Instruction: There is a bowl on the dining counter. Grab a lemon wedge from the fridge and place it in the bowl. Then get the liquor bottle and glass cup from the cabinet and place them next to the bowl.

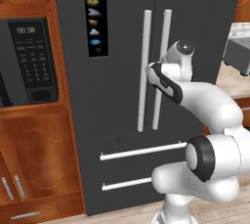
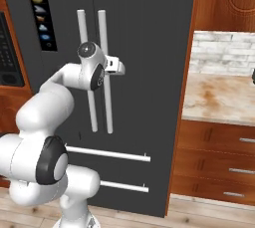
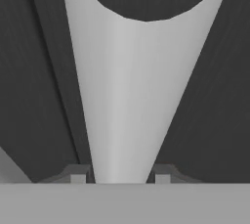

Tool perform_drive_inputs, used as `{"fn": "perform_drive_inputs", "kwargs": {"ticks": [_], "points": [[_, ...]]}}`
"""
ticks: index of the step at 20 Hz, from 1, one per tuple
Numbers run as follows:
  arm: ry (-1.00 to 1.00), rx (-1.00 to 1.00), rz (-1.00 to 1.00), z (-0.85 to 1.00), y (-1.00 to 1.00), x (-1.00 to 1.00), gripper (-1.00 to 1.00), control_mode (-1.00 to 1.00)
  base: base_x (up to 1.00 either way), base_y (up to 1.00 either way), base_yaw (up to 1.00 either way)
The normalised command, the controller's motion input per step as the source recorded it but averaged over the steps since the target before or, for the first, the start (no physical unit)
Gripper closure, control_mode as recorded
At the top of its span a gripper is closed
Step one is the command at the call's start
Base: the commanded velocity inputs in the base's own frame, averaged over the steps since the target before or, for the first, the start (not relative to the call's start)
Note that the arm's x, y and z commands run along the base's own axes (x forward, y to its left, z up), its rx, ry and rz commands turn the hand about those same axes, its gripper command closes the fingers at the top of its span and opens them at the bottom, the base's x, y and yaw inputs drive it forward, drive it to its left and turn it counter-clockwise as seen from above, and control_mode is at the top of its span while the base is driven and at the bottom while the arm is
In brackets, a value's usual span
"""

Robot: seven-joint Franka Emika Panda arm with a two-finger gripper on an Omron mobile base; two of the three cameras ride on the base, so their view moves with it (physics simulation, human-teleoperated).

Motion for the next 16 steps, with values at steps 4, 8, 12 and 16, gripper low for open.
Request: {"fn": "perform_drive_inputs", "kwargs": {"ticks": [4, 8, 12, 16], "points": [[0.27, 0.04, -0.19, -0.12, 0.0, -0.67, 1.0, -1.0, 0.0, 0.0, 0.0], [0.23, 0.03, -0.17, 0.0, 0.0, -1.0, 1.0, -1.0, 0.0, 0.0, 0.0], [0.1, 0.0, -0.05, 0.0, -0.05, -1.0, 1.0, -1.0, 0.0, 0.0, 0.0], [0.0, 0.0, 0.0, 0.0, -0.32, -1.0, 1.0, -1.0, 0.0, 0.0, 0.0]]}}
